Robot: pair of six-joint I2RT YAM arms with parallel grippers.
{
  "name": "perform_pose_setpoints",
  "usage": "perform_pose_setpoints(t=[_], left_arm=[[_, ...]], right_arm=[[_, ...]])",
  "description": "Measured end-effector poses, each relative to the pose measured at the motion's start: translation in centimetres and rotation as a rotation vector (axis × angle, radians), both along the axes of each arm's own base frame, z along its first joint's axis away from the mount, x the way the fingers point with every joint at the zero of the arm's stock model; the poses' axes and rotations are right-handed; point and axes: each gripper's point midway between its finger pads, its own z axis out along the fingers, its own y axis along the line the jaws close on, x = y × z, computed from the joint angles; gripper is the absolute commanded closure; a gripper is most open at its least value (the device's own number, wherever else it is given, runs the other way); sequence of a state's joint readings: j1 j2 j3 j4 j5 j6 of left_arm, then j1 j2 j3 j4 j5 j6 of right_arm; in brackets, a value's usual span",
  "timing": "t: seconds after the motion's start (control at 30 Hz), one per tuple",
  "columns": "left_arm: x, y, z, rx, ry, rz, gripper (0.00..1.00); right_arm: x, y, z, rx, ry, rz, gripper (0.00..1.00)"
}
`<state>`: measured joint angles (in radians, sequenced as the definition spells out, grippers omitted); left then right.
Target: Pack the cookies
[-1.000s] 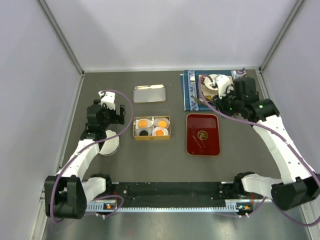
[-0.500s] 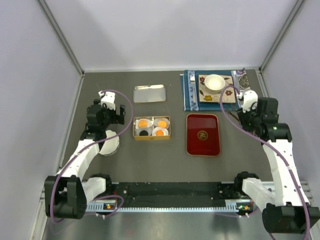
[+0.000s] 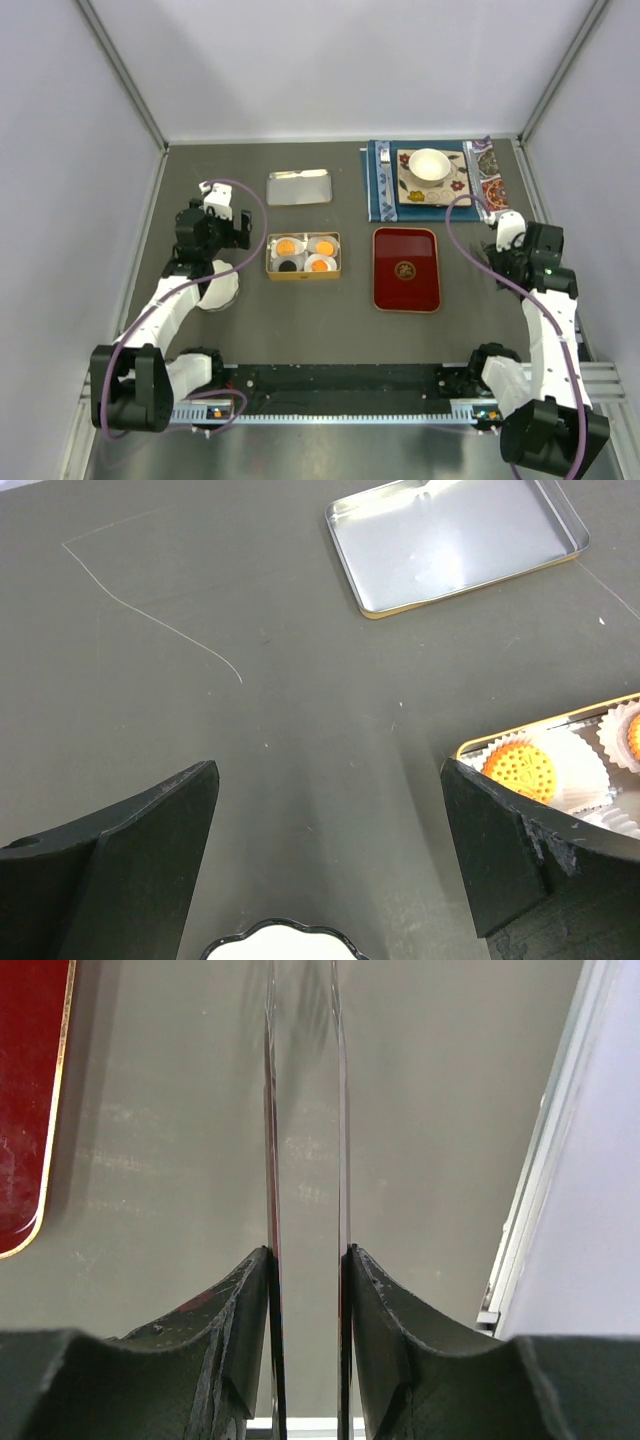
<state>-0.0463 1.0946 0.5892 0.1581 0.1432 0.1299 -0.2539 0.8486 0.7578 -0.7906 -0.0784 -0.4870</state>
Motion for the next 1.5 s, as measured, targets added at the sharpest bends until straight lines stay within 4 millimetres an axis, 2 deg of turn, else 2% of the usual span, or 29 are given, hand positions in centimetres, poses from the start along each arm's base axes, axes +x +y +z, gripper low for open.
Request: perform_pose_setpoints(t=[0.23,0.53,1.1,1.27,1.43,1.5], left_arm=[[0.1,-0.1,-0.5,-0.002,0.015,-0.006,0.01],[0.1,-0.3,-0.4,-0.007,0.008,-0.017,0.01],[0.6,-1.0,-0.1,-0.018,0.014,-0.05,0.01],[0.6,-1.2,0.1,-0.022,0.011,-0.061,0.01],[0.8,-1.4,0.3,-0.026,0.011,-0.072,0.01],[1.0,-1.4,0.2,-0.026,0.014,-0.074,0.01]], right_arm=[[0.3,0.2,-1.6,0.009,0.02,0.029,0.6],[0.9,0.2,-5.3,0.032,0.111,0.047,0.58],[2.3,0.1,-10.4,0.074,0.227,0.077,0.52],[2.5,0.1,-10.6,0.074,0.228,0.081,0.49],[2.5,0.1,-10.4,0.076,0.224,0.083,0.37],[2.6,0.2,-9.7,0.081,0.216,0.084,0.35]])
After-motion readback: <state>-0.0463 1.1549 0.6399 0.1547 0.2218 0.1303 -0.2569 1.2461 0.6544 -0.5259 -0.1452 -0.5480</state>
